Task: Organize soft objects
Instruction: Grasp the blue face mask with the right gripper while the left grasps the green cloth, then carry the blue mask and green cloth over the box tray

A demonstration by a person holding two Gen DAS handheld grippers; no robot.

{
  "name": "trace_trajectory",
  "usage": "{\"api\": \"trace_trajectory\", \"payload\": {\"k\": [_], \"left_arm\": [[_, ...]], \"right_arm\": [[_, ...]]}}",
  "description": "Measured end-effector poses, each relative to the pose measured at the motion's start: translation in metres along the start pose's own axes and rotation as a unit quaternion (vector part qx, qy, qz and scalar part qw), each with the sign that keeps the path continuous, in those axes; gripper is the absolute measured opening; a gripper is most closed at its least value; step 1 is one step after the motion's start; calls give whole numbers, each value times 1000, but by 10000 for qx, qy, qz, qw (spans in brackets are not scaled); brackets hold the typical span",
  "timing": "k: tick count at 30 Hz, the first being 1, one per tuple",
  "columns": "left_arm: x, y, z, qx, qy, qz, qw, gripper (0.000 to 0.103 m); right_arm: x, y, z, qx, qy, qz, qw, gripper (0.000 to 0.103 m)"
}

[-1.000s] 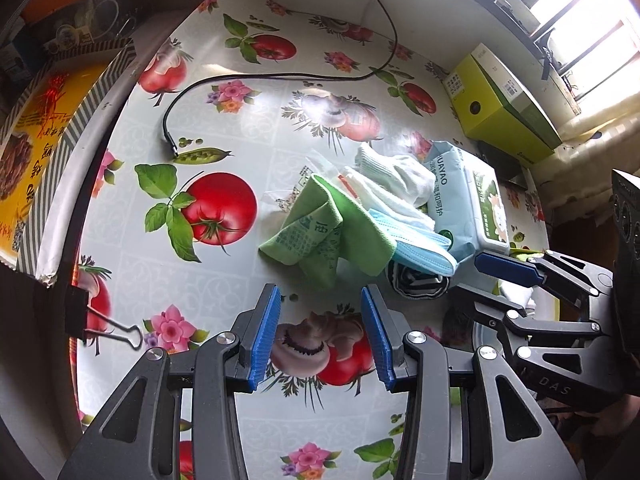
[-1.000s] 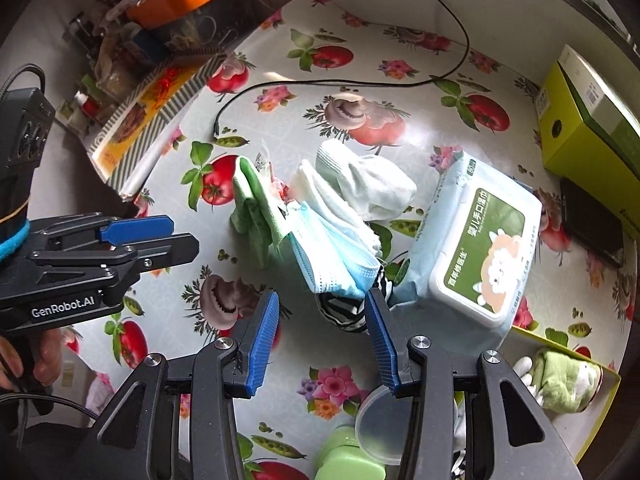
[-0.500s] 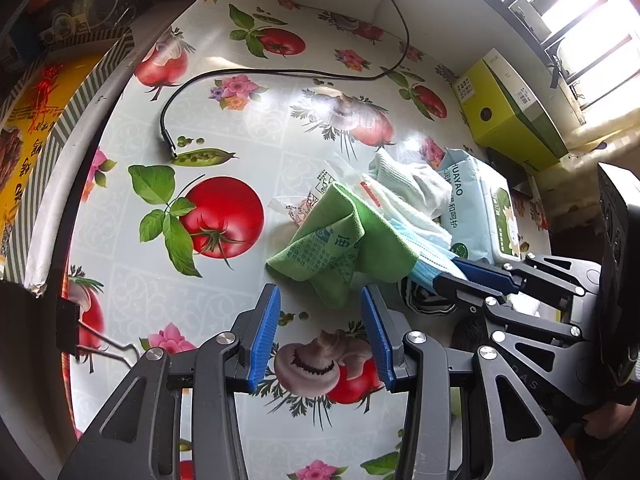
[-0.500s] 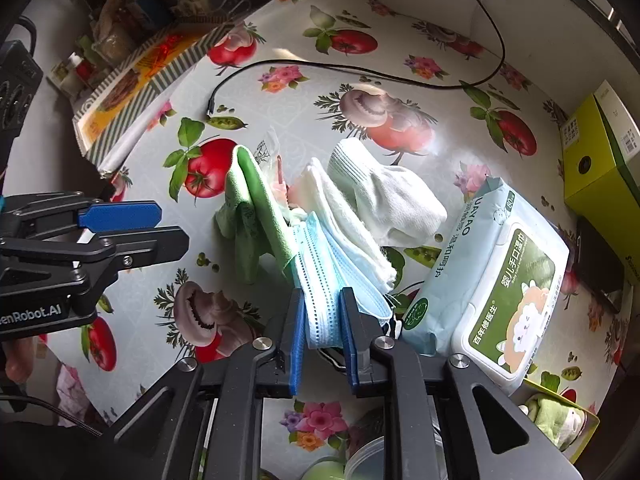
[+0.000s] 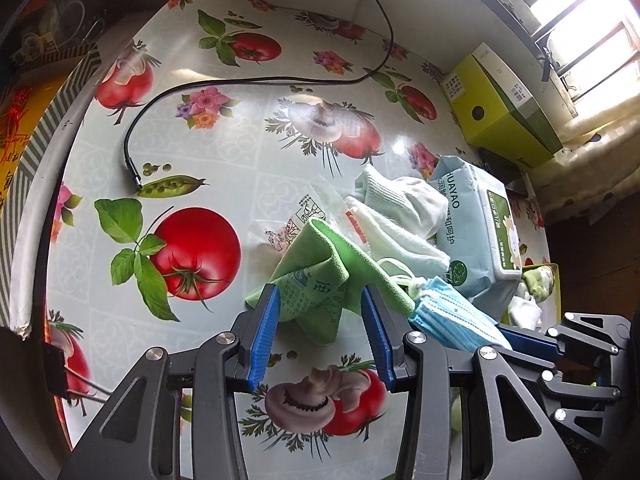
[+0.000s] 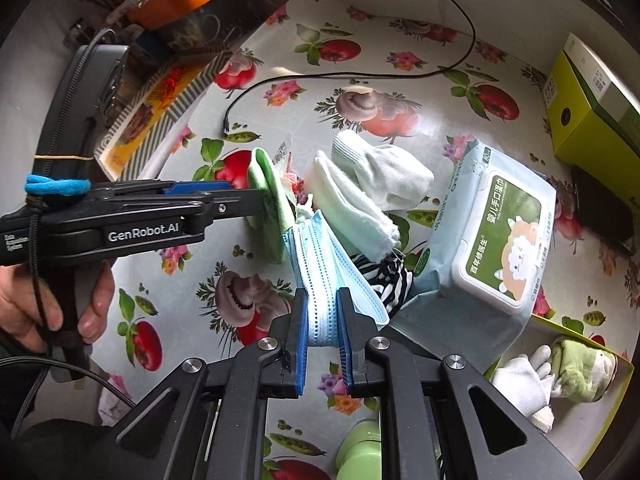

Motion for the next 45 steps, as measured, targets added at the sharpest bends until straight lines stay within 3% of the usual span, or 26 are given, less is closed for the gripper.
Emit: {"api": "trace_trajectory", "payload": {"k": [12, 13, 15, 20, 45], "left_arm": [[3, -35, -4, -360, -97, -292, 9989, 43], [3, -35, -2, -343, -102, -287, 9989, 39], [2, -35, 0, -357, -93, -276, 9989, 18], [1, -22, 10, -234, -60, -224, 9995, 7], [58, 59, 34, 346, -505, 25, 9981, 5]], "right_arm": [[9, 16, 8, 123, -200, 39, 9997, 13], [9, 17, 8, 130, -205, 34, 9997, 13], [10, 17, 8, 140, -211, 27, 9997, 13], [11, 19, 9, 176, -271, -16, 9995, 13], [28, 67, 42, 724, -714, -127, 9947, 13]]}}
Point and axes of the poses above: each gripper's, at about its wrist camera, not at the fingertips, and y roughly against the way its jaws point, x to its right, z to its underside, the point moved 1 cm from there along -y, roughly the way its jaws point, and after that the axes turned 4 degrees about -x, right-handed, at the moved point
